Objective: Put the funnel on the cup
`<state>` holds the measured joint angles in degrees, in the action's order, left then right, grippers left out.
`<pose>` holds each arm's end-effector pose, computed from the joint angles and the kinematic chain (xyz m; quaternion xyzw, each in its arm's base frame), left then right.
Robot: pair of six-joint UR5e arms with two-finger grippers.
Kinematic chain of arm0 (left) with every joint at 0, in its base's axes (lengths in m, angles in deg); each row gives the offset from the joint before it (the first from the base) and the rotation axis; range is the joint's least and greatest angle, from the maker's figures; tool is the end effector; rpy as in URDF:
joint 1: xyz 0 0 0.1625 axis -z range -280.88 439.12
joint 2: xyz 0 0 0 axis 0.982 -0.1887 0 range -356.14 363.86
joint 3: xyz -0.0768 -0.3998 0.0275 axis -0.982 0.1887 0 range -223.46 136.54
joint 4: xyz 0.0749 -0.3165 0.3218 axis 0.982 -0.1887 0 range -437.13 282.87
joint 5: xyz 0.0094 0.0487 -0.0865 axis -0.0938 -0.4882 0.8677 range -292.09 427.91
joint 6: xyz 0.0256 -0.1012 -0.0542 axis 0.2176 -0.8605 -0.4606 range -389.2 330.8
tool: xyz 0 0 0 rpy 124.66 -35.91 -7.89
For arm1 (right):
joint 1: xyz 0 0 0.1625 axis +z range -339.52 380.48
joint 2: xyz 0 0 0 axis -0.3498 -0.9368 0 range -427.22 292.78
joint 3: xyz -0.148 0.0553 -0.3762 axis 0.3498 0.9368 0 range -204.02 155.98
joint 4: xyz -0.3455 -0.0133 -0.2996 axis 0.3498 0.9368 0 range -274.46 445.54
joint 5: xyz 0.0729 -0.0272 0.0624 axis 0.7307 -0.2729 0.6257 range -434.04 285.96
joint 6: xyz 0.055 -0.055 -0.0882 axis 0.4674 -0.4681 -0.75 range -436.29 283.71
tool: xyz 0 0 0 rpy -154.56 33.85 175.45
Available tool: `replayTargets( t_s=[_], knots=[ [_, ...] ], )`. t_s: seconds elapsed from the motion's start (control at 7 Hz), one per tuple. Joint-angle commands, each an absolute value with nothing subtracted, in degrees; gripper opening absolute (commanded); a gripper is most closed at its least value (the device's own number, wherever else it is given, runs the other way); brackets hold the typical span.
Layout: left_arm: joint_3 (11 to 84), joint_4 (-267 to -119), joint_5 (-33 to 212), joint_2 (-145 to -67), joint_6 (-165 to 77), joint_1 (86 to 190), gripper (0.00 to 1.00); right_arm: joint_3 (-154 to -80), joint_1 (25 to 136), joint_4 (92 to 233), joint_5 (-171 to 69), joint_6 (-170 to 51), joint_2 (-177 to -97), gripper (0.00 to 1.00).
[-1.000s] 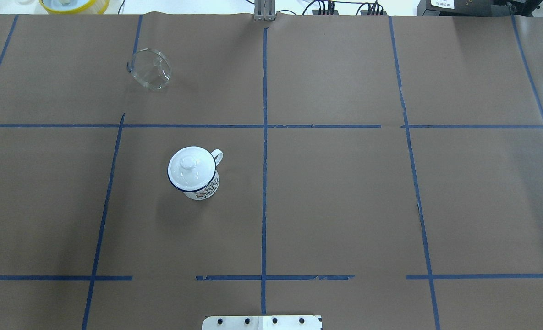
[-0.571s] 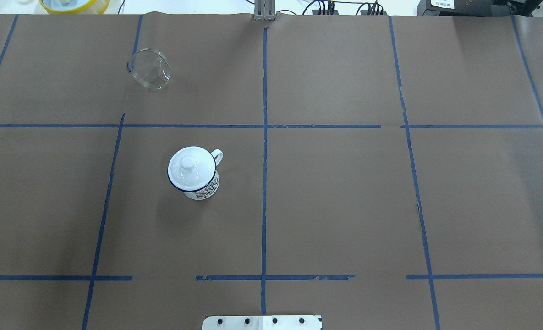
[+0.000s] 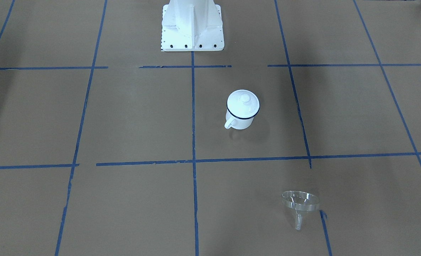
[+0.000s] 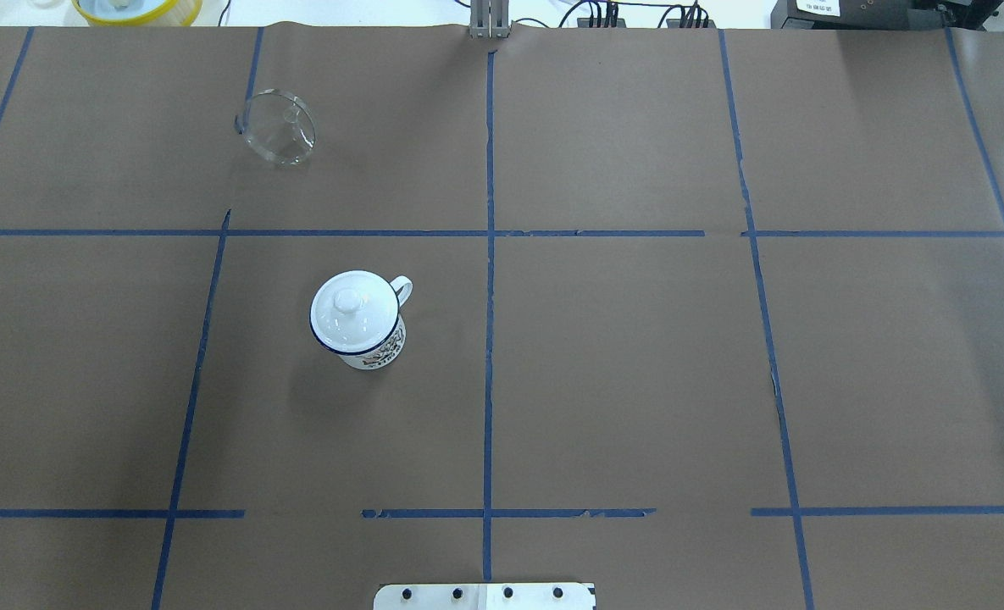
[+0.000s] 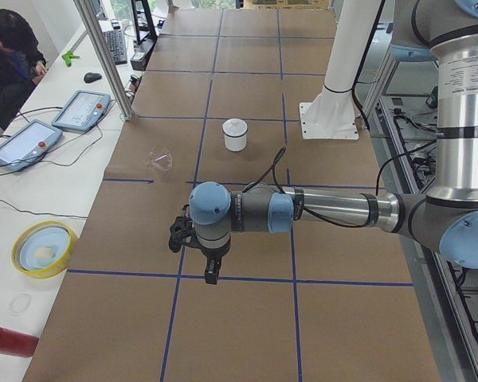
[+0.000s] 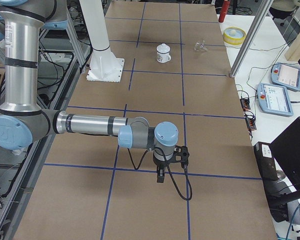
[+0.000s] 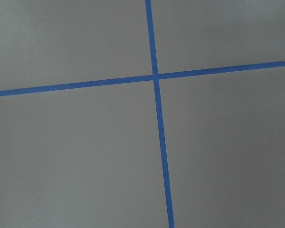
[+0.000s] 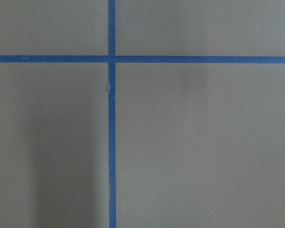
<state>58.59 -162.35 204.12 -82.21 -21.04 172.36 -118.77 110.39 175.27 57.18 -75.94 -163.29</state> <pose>-0.0771 -0.5061 0.5832 0.0656 0.3876 0.0510 0.9181 0.0550 -0.4926 0.6686 -0.0099 -0.3519 0.0054 0.9360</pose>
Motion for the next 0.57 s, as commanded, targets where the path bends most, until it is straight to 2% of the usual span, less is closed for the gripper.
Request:
replayTargets(
  t_s=[0.0,0.14,0.43],
  knots=[
    [58.85,-162.47,204.4,-88.39,-21.12,172.28,1.0,-118.77,110.39,175.27,57.18,-75.94,-163.29,1.0],
    [58.41,-162.65,204.31,-93.04,-23.64,172.37,1.0,-118.77,110.39,175.27,57.18,-75.94,-163.29,1.0],
    [61.55,-170.06,204.4,-96.33,-36.35,172.46,1.0,-118.77,110.39,175.27,57.18,-75.94,-163.29,1.0]
  ],
)
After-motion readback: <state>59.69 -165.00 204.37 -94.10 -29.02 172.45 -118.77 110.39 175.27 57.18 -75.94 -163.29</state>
